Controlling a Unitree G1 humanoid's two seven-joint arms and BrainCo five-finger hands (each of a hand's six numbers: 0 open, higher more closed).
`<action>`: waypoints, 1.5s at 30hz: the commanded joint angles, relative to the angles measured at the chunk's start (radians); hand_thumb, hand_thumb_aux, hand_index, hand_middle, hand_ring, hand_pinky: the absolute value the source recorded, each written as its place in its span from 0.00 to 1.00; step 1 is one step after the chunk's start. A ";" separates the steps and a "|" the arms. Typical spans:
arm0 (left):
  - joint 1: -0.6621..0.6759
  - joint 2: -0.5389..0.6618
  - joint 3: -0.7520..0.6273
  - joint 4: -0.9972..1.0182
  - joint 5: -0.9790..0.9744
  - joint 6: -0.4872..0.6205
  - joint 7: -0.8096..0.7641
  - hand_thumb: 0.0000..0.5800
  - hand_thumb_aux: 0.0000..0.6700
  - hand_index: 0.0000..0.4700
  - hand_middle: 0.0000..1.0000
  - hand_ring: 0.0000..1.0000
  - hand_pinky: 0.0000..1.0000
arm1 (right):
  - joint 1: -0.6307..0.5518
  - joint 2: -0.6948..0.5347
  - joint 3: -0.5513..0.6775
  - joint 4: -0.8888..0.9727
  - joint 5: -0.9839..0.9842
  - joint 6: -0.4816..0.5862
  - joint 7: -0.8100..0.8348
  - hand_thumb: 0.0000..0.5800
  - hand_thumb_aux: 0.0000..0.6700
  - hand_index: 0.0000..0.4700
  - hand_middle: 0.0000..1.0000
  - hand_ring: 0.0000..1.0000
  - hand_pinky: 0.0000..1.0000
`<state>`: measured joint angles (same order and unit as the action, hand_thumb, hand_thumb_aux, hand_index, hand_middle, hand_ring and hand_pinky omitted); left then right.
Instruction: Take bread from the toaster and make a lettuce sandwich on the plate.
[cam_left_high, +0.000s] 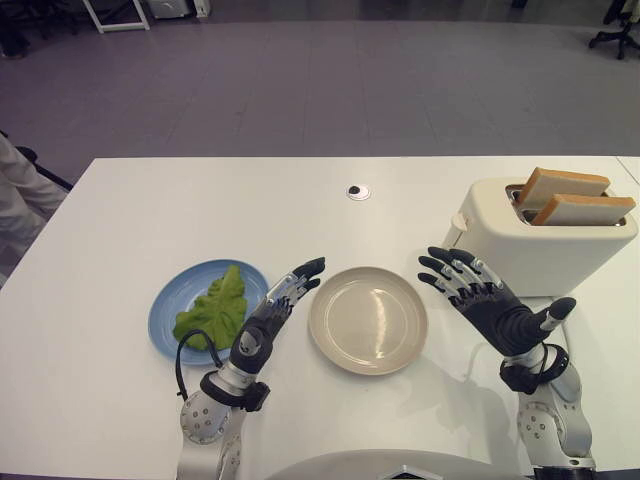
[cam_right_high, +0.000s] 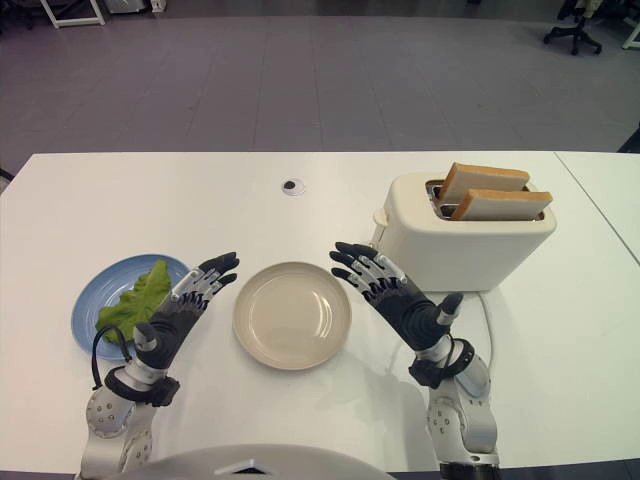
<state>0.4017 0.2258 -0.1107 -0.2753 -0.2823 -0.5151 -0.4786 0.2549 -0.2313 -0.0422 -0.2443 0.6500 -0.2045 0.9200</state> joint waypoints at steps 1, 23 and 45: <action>-0.006 -0.007 -0.015 0.005 -0.035 -0.019 -0.029 0.00 0.00 0.00 0.00 0.00 0.00 | -0.006 0.007 -0.011 0.021 0.000 -0.013 0.006 0.00 0.00 0.00 0.00 0.00 0.00; 0.027 -0.013 -0.038 -0.019 -0.009 -0.042 -0.040 0.00 0.00 0.00 0.00 0.00 0.00 | -0.012 -0.030 -0.022 -0.026 -0.007 -0.030 0.026 0.00 0.00 0.00 0.00 0.00 0.00; 0.022 -0.024 -0.070 -0.038 -0.001 -0.018 -0.024 0.00 0.00 0.00 0.00 0.00 0.00 | -0.754 -0.772 -0.121 1.237 -1.042 -0.833 -0.661 0.82 0.58 0.58 0.00 0.00 0.00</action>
<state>0.4185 0.1956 -0.1785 -0.3056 -0.2868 -0.5449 -0.5050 -0.4654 -0.9898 -0.2077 0.9420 -0.3544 -1.0193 0.2830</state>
